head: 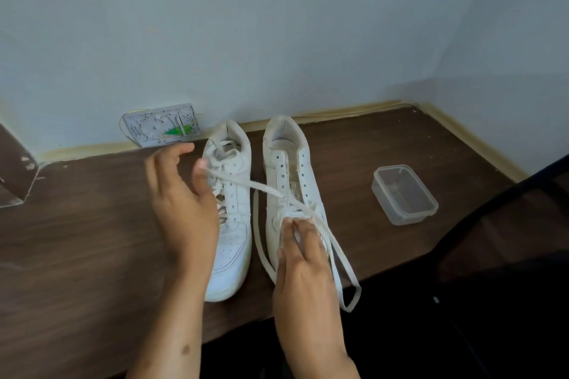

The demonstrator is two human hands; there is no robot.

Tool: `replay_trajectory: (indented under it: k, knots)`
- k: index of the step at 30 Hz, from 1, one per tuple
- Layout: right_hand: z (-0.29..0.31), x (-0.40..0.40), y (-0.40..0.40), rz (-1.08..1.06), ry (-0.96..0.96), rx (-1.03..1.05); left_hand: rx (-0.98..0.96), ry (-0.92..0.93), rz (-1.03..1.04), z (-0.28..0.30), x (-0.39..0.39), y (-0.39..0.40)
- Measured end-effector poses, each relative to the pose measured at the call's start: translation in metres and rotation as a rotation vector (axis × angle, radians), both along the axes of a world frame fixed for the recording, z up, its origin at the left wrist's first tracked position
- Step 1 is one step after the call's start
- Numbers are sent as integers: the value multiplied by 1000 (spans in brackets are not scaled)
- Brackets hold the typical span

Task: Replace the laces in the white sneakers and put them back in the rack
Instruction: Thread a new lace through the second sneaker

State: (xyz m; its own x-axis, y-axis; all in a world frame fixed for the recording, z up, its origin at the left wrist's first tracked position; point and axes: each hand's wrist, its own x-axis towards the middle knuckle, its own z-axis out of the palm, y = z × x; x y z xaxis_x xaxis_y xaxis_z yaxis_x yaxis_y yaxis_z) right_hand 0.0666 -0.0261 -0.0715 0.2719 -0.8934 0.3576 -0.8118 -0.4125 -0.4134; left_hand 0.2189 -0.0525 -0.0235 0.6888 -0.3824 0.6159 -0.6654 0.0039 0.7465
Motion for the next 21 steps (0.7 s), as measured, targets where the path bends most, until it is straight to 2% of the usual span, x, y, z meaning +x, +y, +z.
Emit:
replay_trajectory:
  k: [2, 4, 6, 9, 11, 15, 17, 19, 21]
  knots:
    - [2, -1, 0, 6, -1, 18, 98, -66, -160, -3, -1, -2]
    - [4, 0, 1, -10, -7, 24, 202, -255, -358, -6, -7, -8]
    - [5, 2, 0, -25, -3, 16, 309, -400, -452, -12, -15, -14]
    - [1, 3, -4, -18, 25, -7, 354, -399, -433, -19, -24, -17]
    - [-2, 4, -6, -32, 41, -42, 264, -361, -366, -15, -26, -17]
    - [-4, 6, -6, -56, 42, -83, -7, -91, -57, 0, -11, -7]
    - [-4, 7, -5, -63, 38, -80, 5, -51, 12, 1, -1, -2]
    - [-4, 8, -6, -67, 40, -74, 76, -110, -53, -1, 3, -2]
    - [-4, 8, -5, -75, 37, -83, 152, -271, -221, -4, -1, -7]
